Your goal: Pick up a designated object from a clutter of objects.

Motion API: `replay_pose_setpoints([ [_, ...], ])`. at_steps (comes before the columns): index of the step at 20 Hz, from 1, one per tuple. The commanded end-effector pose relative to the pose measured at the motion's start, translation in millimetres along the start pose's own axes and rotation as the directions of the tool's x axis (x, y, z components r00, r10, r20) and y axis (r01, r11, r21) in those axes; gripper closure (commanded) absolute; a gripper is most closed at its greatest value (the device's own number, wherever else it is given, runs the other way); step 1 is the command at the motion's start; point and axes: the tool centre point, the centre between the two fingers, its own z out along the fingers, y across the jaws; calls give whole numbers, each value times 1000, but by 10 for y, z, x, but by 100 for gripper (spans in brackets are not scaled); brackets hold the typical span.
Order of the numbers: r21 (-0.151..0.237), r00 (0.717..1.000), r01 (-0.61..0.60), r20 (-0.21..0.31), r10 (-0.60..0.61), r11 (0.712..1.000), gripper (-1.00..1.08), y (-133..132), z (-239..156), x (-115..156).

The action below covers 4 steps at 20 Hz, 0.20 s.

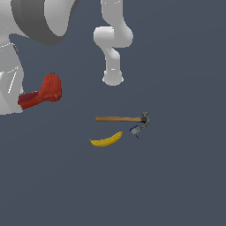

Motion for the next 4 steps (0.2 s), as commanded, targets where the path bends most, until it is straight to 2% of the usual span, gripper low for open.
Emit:
replay_pose_setpoints([
  [1,3,1000,1,-2,-1,1000,108,11,-66,50],
  [4,3,1000,1,-2,-1,1000,108,17,-82,67],
])
